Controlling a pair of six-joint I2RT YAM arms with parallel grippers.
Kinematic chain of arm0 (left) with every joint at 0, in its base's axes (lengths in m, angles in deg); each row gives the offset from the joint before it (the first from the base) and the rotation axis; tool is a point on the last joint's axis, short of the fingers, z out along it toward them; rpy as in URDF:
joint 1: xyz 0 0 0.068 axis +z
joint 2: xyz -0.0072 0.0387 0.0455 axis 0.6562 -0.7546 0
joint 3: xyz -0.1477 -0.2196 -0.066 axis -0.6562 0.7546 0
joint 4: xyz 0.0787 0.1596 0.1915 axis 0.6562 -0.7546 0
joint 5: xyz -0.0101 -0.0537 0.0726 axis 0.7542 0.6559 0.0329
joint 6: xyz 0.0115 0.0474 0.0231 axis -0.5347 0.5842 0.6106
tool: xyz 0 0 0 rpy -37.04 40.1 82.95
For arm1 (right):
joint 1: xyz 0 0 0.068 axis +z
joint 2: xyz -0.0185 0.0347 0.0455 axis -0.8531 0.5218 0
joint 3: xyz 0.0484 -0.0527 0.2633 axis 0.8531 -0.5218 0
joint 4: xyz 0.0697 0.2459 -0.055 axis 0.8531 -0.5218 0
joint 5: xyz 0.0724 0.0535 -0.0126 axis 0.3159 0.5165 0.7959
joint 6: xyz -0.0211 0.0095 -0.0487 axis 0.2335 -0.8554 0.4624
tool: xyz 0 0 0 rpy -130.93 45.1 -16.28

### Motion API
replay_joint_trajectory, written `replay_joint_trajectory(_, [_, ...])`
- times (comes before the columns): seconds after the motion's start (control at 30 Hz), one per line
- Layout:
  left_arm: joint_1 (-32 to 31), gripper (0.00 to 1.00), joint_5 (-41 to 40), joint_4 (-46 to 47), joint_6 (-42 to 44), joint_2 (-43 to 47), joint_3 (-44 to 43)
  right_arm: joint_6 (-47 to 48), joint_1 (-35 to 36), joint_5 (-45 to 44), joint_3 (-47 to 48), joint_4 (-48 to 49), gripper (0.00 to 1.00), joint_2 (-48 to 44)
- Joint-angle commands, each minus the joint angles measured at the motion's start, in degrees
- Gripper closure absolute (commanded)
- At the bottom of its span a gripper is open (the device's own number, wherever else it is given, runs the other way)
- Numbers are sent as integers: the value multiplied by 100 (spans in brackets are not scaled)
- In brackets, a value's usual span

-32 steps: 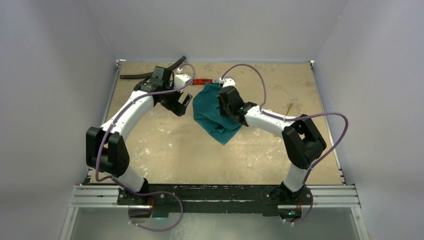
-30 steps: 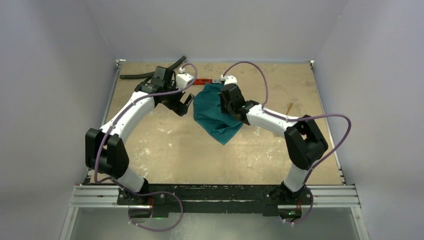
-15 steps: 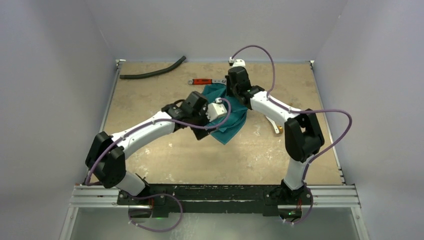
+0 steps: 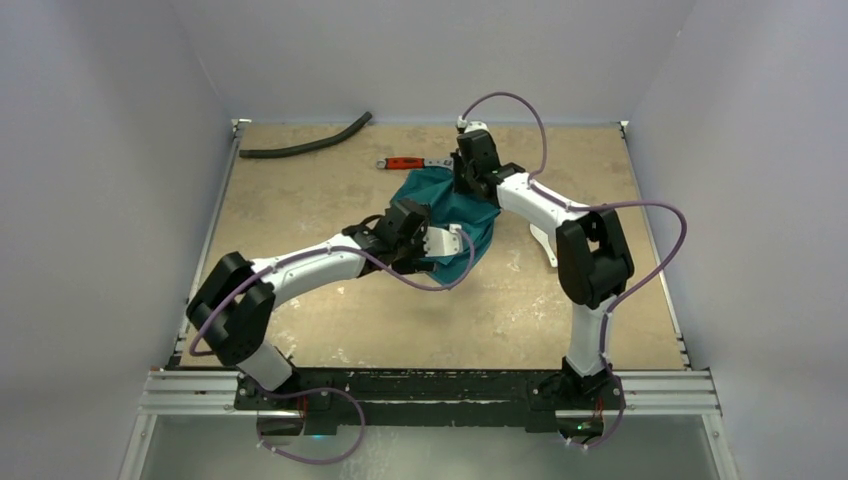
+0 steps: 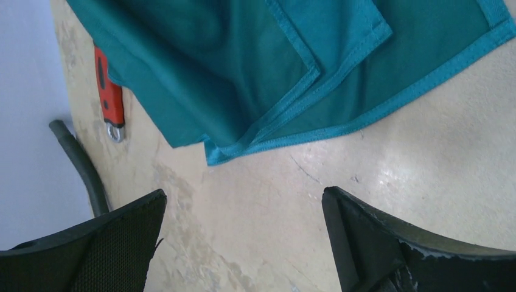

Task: Fold the napkin into a case and place the utensils inside
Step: Pick up the crumpled napkin from the center of the board.

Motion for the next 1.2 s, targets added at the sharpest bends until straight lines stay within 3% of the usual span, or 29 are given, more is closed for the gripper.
replay_joint_trajectory(0.0, [75,1,556,-348,33,-567,-971,-100,-189,565,183,-151,100,-8])
replay_joint_trajectory(0.13, [199,6,1350,-976,-467,-1281,-1958,-157,-280,785,-47,-77,100,-138])
replay_joint_trajectory(0.33, [299,8,2186,-1095,-564,-1714,-2268,-122,-377,971,-134,-37,100,-187])
replay_joint_trajectory(0.7, [676,13,2685,-1883,-587,-2753,-3064,-243,-425,1201,-176,141,100,-177])
replay_joint_trajectory(0.9, [869,32,2889,-2192,-596,-3027,-3349,-265,-426,1341,-228,214,100,-219])
replay_joint_trajectory(1.07, [925,61,2920,-2056,-689,-2992,-3347,-309,-425,1452,-283,308,100,-278])
replay_joint_trajectory(1.17, [919,66,2944,-1916,-762,-2932,-3274,-332,-428,1536,-281,313,100,-278])
